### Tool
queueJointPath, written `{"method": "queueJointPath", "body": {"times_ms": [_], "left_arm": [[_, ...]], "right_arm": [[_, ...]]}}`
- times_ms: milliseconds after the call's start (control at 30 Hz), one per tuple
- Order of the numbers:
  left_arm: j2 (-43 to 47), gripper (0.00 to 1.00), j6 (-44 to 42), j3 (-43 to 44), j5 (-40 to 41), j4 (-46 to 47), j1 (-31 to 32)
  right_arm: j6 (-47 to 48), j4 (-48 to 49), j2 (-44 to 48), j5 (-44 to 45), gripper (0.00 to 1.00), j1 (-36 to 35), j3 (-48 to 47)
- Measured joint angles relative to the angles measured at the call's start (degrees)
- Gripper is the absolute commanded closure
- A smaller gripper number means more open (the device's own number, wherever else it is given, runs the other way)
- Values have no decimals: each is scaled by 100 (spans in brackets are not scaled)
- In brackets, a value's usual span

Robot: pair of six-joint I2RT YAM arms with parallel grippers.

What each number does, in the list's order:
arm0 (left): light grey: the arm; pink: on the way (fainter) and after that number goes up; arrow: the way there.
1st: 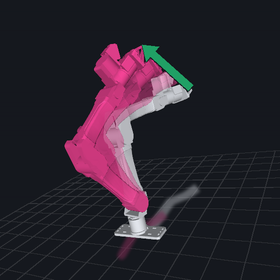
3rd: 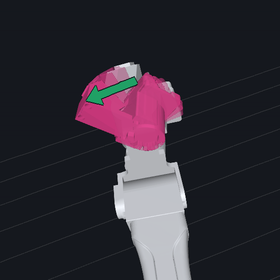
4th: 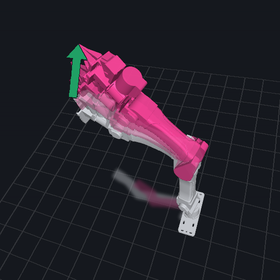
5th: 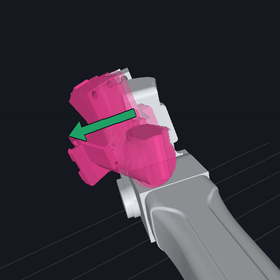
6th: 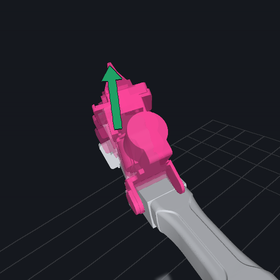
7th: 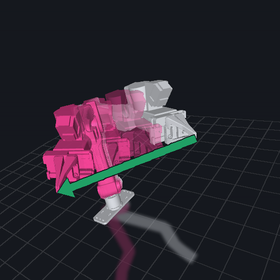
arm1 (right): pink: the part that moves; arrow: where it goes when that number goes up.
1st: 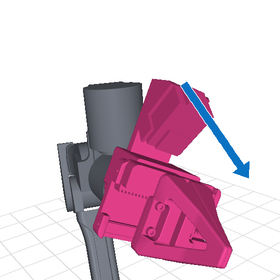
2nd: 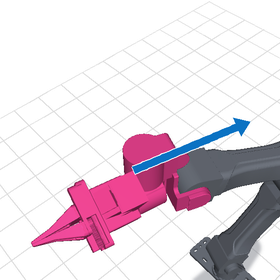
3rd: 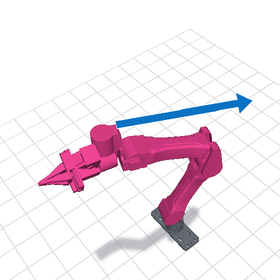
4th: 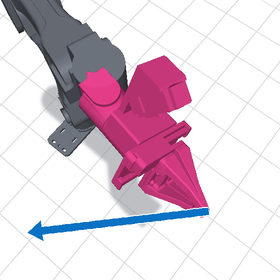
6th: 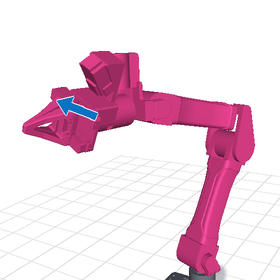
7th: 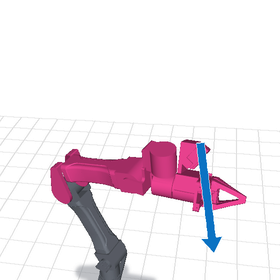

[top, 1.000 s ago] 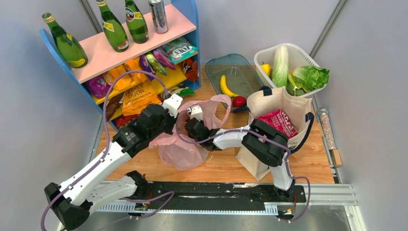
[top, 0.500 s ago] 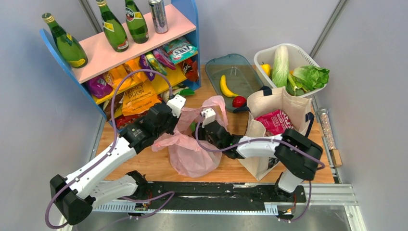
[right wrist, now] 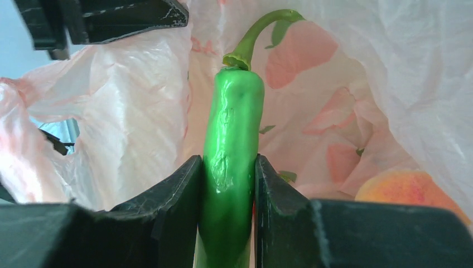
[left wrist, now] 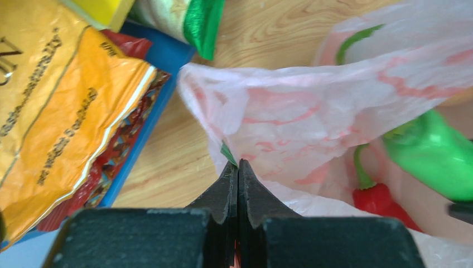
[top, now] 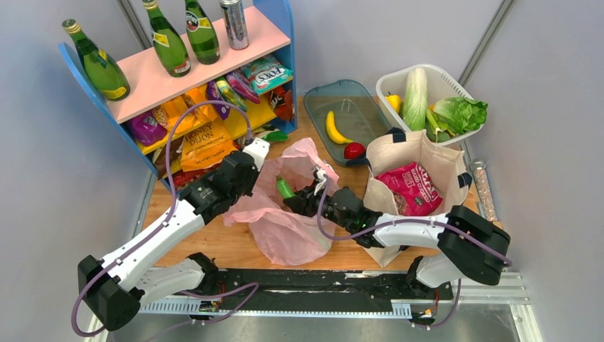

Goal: Untie the knot of the grocery bags and take out the mixed food
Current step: Pick up the fake vegetable from the takeout bag.

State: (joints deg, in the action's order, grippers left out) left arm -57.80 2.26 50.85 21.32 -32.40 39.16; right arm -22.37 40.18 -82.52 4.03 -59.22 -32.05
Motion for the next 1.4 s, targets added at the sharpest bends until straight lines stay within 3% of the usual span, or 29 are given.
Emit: {"method": "queueJointPath", "body": {"times_ms": [300, 833, 1400], "left_arm": [[210, 100, 61, 0, 289, -55, -367], [214, 100, -131, -11, -1169, 109, -402], [452, 100, -227, -61, -1641, 205, -402]], "right_arm": [[31, 129, 645, -269, 100, -2, 334], [114, 525, 1215, -549, 100, -22, 175], [-129, 1093, 1104, -63, 100, 4, -592]]}}
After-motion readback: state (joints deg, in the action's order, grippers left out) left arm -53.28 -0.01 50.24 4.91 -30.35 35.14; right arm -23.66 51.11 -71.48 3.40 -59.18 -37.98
